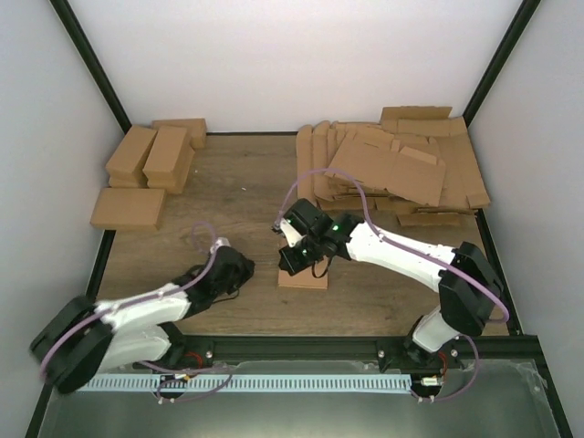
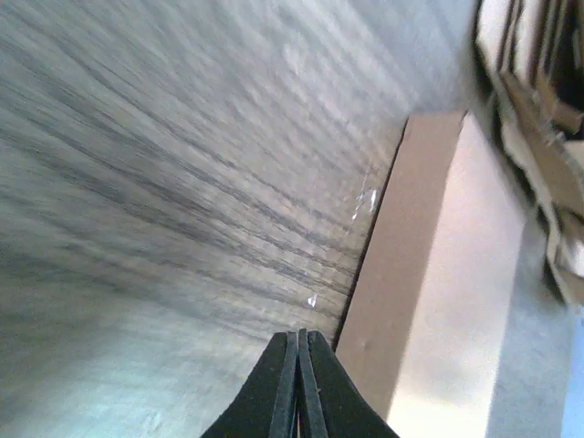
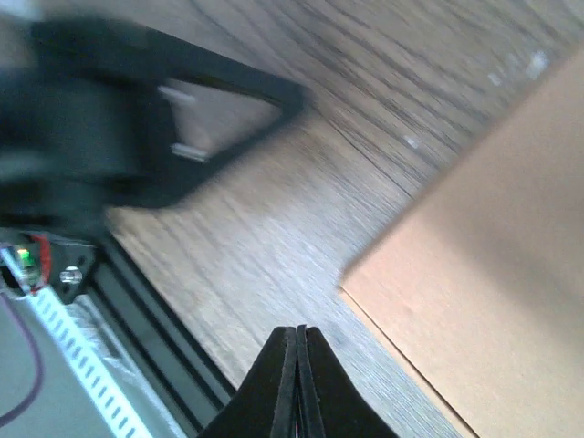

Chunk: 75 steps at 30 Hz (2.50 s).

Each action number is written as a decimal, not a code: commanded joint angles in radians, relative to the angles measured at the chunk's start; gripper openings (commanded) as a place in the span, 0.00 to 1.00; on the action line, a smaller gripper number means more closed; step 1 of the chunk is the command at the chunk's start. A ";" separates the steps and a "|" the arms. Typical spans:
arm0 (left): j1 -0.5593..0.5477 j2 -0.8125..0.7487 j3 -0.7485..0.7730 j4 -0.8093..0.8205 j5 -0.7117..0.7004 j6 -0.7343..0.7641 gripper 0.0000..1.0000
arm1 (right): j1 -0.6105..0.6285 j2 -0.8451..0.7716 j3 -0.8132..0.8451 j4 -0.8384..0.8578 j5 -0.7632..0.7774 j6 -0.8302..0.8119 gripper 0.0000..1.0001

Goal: Fold the paper box

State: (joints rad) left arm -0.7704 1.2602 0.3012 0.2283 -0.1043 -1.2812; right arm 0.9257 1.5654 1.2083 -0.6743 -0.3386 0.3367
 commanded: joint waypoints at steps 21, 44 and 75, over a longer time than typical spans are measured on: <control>0.005 -0.573 0.270 -0.901 -0.208 0.273 0.04 | -0.218 0.058 -0.271 0.124 0.441 0.416 0.01; 0.010 -0.276 0.219 -0.501 0.043 0.536 0.04 | -0.284 -0.476 -0.472 0.226 0.660 0.286 0.06; 0.639 -0.304 -0.140 0.497 -0.237 1.259 1.00 | -0.785 -0.446 -1.097 1.724 0.335 -0.406 1.00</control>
State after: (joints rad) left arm -0.2092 0.8558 0.1692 0.4931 -0.4599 -0.0528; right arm 0.1699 1.0096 0.0555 0.8307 0.0475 -0.0219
